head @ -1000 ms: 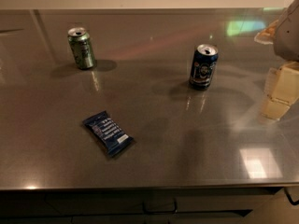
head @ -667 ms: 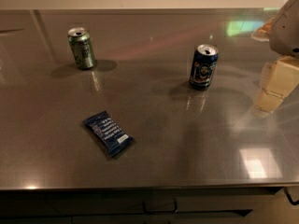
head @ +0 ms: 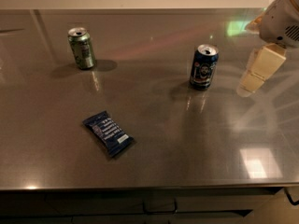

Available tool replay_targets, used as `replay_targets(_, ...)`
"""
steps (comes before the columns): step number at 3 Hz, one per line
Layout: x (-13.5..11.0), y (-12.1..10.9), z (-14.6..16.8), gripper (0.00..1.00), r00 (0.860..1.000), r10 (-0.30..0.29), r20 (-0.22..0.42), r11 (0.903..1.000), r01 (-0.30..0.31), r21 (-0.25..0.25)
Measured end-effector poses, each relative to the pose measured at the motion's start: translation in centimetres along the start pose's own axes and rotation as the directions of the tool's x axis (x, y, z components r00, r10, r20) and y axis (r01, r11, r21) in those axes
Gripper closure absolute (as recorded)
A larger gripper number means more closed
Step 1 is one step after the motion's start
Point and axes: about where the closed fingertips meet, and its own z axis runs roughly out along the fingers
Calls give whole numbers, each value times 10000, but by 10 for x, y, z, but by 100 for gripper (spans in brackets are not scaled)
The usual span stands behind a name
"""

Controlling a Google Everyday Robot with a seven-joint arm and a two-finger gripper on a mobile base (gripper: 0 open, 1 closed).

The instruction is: Move pepsi can near rxbar blueberry

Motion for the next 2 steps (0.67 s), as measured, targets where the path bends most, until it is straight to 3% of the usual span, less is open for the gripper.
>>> replay_targets(2,-9,-45,36,0,9892,551,1359,9975,-607,371)
